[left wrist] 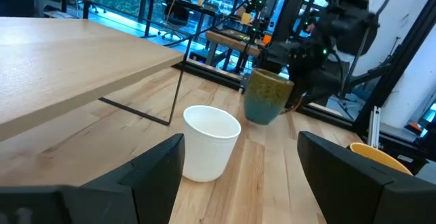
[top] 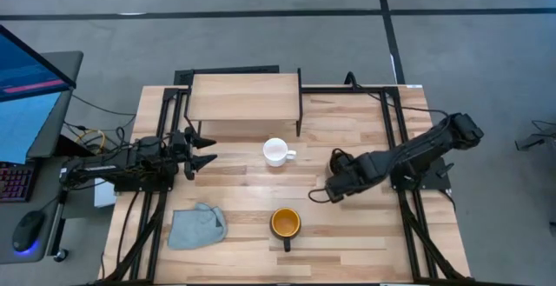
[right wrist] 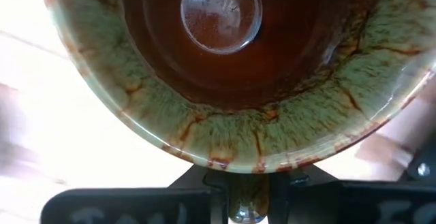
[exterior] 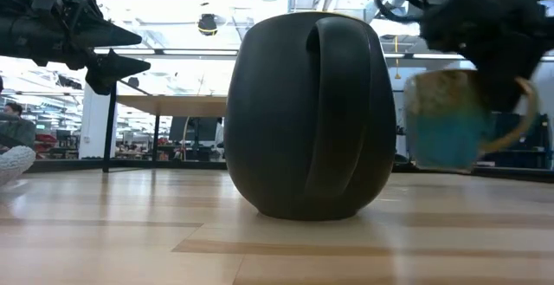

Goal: Stack small to large cups/mugs on shelf
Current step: Put the brown green mug on the shelf

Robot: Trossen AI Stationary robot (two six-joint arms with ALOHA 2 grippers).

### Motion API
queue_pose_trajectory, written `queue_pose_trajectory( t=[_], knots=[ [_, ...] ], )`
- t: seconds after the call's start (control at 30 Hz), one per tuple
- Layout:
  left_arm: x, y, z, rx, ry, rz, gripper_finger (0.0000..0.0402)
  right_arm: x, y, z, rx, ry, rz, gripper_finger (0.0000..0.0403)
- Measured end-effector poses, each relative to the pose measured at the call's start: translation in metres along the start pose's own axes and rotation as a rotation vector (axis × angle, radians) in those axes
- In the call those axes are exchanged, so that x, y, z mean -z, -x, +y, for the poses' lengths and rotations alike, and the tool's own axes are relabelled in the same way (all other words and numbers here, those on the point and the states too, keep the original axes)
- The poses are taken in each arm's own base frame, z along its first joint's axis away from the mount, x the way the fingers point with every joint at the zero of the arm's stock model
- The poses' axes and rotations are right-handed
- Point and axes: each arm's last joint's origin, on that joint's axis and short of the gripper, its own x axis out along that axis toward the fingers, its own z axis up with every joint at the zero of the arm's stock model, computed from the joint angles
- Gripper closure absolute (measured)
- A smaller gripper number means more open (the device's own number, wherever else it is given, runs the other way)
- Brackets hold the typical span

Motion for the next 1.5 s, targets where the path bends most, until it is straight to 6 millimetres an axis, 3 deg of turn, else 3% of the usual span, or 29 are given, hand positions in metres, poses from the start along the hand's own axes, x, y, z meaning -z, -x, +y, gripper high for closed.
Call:
queue_pose_trajectory(
  t=[0.4, 0.73, 1.2, 1.5],
  knots=[
    [0.0, 0.0, 0.0, 0.0, 0.0, 0.0, 0.0125, -0.043, 0.062, -0.006, 0.038, 0.054, -0.102, 0.0338],
    [0.0, 0.0, 0.0, 0.0, 0.0, 0.0, 0.0125, -0.079, 0.114, -0.012, -0.07, 0.08, -0.221, 0.0338],
    [0.0, 0.0, 0.0, 0.015, 0.0, 0.006, 0.0125, -0.112, 0.149, -0.023, -0.162, 0.084, -0.338, 0.0338],
    [0.0, 0.0, 0.0, 0.014, 0.0, 0.008, 0.0125, -0.147, 0.166, -0.003, -0.16, 0.155, -0.374, 0.0338]
  ],
)
